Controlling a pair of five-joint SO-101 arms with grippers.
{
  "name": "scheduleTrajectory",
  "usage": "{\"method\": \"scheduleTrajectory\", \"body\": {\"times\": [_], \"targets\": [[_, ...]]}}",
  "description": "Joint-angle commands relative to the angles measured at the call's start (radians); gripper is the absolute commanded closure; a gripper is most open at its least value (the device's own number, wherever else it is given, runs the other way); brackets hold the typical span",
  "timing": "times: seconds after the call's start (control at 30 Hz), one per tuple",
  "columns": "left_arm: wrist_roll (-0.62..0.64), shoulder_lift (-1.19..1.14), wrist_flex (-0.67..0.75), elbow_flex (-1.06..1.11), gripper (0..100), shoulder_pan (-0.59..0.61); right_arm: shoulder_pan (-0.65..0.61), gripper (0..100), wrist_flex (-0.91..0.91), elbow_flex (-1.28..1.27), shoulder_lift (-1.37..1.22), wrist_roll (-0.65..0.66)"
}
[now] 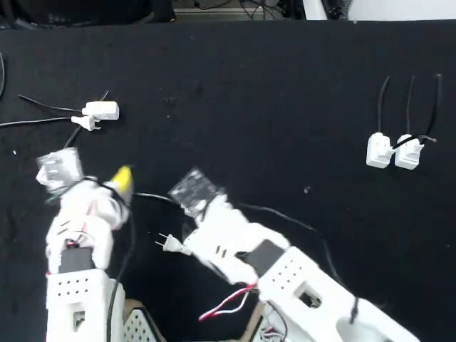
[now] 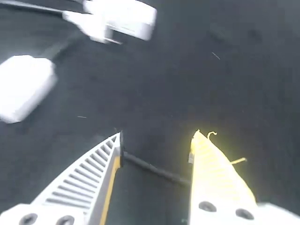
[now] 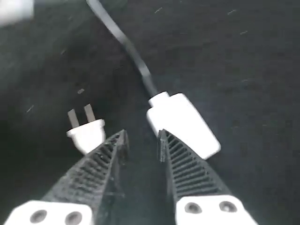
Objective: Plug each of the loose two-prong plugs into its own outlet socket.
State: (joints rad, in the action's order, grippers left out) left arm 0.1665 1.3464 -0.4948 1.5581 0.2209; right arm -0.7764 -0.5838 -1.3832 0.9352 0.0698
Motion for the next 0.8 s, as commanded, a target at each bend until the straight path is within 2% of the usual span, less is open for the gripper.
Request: {"method": "scheduleTrajectory", "body": {"times": [0.0, 0.1, 0.33, 0.47, 0.63, 0.77], "targets": [[0.117, 0.006, 0.009, -0.084, 76, 0.157, -0.118, 89.8, 0.114, 0.079, -0.189, 0.017], [0.152, 0.006, 0.012, -0.084, 76, 0.191, -0.166, 89.7, 0.129, 0.134, -0.328, 0.018], [0.15, 0.014, 0.012, -0.079, 76, 0.188, -0.169, 89.9, 0.127, 0.259, -0.539, 0.018], [0.15, 0.014, 0.011, -0.077, 76, 0.188, -0.16, 89.9, 0.051, 0.335, -0.61, 0.021], [0.15, 0.014, 0.012, -0.074, 76, 0.188, -0.222, 90.0, -0.048, 0.369, -0.639, 0.138], [0.15, 0.014, 0.012, -0.074, 76, 0.188, -0.215, 99.2, -0.048, 0.369, -0.627, 0.147]]}}
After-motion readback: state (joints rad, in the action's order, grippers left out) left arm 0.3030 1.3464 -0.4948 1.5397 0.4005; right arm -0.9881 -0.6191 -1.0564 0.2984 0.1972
